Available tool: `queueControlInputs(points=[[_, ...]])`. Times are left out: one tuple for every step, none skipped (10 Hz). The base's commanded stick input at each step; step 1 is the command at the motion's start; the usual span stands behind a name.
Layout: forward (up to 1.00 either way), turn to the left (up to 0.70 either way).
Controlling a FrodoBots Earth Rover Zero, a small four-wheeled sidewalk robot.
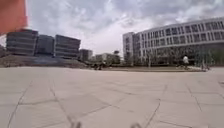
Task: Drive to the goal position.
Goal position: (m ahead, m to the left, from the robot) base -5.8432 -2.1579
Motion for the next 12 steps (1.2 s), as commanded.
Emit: queueControlInputs(points=[[0.7, -0.09], [0.7, -0.09], [0.7, -0.09], [0.7, -0.09], [0.7, -0.09], [0.7, -0.09], [0.7, -0.09], [0.7, -0.09], [0.7, -0.09], [0.7, -0.09], [0.7, -0.09], [0.7, -0.09]])
